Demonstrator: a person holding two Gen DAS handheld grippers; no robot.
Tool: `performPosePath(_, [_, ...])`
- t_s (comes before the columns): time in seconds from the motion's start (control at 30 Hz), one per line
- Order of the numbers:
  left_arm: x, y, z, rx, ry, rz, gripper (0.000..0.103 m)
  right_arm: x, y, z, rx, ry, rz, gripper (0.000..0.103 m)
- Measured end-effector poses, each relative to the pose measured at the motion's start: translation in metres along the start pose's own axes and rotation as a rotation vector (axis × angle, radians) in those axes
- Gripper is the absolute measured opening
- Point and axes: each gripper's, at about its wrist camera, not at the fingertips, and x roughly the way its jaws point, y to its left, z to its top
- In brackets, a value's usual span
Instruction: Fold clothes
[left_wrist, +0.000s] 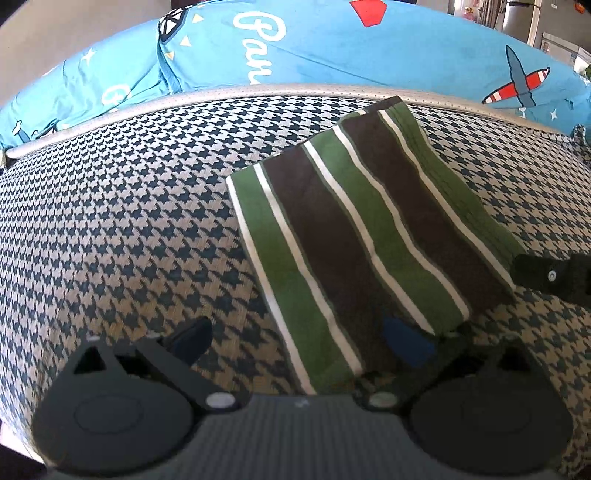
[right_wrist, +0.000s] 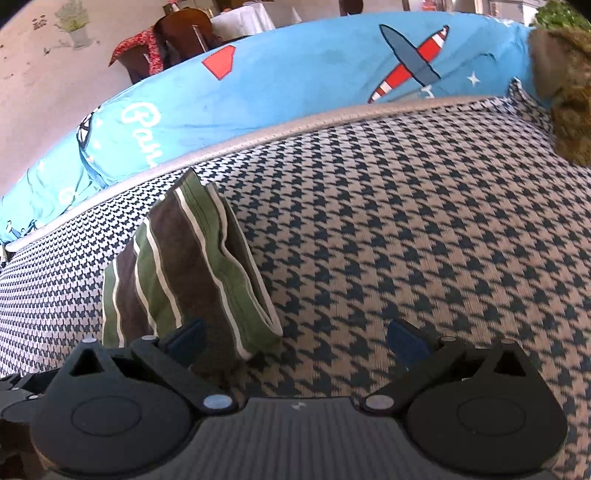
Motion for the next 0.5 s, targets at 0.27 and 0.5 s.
performPosePath(0.27, [-0.027, 0.020, -0.017, -0.032, 0.002, 0.006, 0.103, 0.000, 0.010, -0.009, -0.027, -0.001, -0.010, 0.103])
performPosePath(0.5, [-0.045, 0.033, -0.028, -0.044, 0.005, 0.010, 0.103, 0.002, 0.026, -0.017, -0.109, -0.010, -0.022, 0.103])
